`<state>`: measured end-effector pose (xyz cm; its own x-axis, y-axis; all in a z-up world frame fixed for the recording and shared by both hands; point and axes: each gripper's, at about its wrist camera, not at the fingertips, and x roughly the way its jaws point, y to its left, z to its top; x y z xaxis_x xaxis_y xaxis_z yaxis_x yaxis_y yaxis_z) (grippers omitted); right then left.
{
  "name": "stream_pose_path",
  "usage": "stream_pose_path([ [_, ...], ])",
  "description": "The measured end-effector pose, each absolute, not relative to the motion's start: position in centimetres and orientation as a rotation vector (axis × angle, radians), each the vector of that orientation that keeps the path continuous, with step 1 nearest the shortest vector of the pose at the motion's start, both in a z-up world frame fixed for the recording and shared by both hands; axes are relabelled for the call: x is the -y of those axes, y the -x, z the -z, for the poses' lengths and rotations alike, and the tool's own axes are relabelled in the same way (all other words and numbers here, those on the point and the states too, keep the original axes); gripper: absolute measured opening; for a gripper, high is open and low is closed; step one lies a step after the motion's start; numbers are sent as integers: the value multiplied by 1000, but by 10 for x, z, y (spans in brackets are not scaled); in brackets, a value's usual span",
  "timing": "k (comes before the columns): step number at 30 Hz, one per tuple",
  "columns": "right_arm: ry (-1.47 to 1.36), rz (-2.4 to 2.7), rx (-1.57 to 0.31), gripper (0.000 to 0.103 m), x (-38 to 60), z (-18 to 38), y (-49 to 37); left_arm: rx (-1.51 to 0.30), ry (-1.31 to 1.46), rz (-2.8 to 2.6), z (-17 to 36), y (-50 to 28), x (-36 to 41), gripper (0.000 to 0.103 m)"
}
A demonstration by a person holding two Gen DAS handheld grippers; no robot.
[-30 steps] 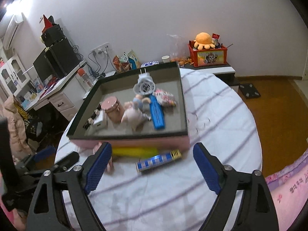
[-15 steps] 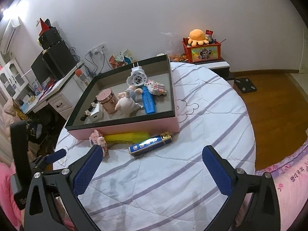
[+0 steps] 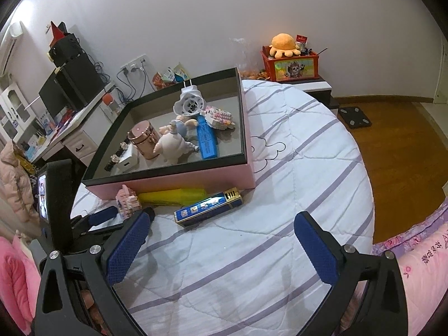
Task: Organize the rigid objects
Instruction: 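Reach the left gripper to the pink block toy beside the box, then close the left gripper on the pink block toy and lift it toward the box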
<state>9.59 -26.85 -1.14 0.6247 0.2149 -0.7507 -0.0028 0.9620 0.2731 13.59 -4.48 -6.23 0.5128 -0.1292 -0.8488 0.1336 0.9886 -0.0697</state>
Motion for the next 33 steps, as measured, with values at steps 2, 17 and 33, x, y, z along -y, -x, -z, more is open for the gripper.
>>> stream_pose_path([
  [2,-257,-126,-897,103,268,14,-97,-1014,3,183,61,-138,46,64],
  [17,-249,-144,-898,103,263,10,-99,-988,22,177,33,-111,21,61],
  [33,-246,-157,-879,103,255,4,-144,-875,9,146,-22,-212,1,61],
])
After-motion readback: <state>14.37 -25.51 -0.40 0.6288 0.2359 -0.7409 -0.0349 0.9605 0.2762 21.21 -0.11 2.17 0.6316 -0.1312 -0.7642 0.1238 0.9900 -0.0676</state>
